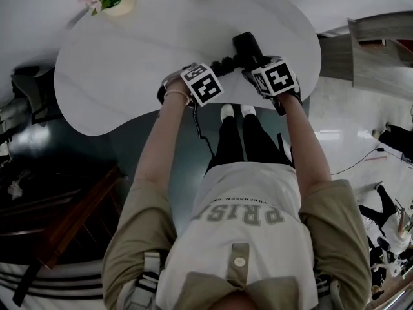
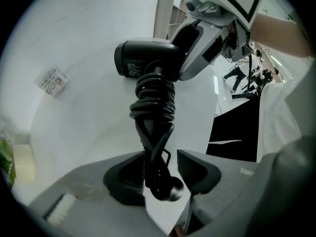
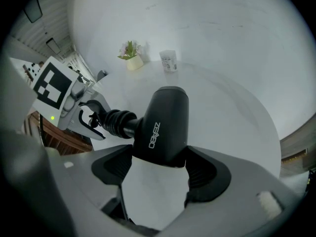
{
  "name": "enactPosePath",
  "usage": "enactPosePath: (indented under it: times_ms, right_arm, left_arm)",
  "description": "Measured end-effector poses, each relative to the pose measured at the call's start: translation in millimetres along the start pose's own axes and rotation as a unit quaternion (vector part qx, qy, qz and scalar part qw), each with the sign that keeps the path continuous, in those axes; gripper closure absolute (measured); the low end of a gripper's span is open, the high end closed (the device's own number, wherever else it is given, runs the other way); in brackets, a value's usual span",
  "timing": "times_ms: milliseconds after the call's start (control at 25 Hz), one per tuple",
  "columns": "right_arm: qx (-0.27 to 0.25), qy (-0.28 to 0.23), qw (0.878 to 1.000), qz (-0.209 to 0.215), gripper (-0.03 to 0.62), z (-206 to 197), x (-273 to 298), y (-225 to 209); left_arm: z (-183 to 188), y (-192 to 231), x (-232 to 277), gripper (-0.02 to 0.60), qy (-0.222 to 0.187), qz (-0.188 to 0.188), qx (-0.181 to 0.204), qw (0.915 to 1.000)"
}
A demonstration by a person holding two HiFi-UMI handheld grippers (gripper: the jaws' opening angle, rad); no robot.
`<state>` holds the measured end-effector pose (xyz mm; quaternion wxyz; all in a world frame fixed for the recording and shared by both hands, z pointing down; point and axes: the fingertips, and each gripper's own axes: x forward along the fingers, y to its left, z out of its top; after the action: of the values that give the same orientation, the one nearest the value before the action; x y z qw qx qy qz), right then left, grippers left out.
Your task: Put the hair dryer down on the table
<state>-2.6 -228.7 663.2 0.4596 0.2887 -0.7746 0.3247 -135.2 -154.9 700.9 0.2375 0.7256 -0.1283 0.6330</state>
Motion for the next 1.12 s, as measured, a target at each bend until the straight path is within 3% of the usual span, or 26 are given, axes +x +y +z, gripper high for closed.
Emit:
enactPosePath:
  times_ms: [760,1120]
  right_arm:
    - [-0.03,0.017,0.999,-0.037,0.246,3,1,-1]
    - [-0.02,-0.055,0.998,-0.019,0.215,19,-13,-4]
  left_arm:
    - [-7,1,1,0.38,-0.011,0.006,-0.022,0.9997]
    - [-13,-1,-3,0.362,-0.017,0.004,-0.036,0.9992]
